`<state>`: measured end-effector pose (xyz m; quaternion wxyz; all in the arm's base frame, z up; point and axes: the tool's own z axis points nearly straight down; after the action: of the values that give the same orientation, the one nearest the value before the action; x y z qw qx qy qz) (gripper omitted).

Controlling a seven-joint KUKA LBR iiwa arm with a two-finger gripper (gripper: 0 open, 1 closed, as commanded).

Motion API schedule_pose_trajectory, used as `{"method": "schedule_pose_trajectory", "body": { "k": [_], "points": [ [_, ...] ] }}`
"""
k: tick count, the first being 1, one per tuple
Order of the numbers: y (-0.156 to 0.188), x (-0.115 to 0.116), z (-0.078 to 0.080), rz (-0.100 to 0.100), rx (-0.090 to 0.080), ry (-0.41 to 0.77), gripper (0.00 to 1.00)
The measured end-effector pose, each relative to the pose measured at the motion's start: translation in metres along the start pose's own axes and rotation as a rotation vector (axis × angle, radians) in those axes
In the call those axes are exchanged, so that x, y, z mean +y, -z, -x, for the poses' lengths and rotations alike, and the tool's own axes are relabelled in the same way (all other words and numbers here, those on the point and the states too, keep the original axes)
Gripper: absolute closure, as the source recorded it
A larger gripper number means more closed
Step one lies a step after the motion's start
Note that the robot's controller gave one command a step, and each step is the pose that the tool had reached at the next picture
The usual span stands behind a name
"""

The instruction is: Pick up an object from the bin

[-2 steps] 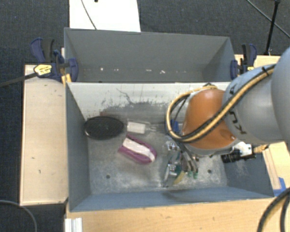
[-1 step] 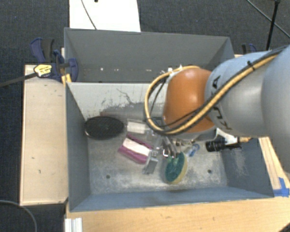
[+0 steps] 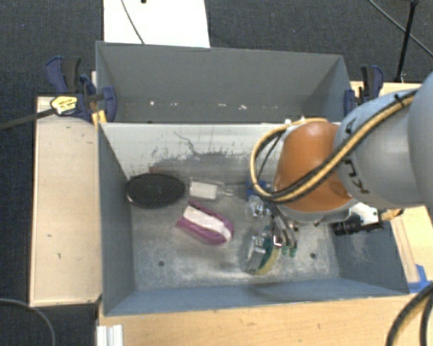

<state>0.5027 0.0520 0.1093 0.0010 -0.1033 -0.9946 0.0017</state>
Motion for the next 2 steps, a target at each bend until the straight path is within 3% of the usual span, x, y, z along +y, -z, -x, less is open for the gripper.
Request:
{"method": "schedule_pose_trajectory", "body": {
  "k": [1, 2],
  "points": [
    [0.061, 0.048, 0.010, 0.005, -0.010, 0.590, 0.00],
    [-0.038, 0.003, 0.006, 0.006, -0.007, 0.745, 0.00]
  ]
}}
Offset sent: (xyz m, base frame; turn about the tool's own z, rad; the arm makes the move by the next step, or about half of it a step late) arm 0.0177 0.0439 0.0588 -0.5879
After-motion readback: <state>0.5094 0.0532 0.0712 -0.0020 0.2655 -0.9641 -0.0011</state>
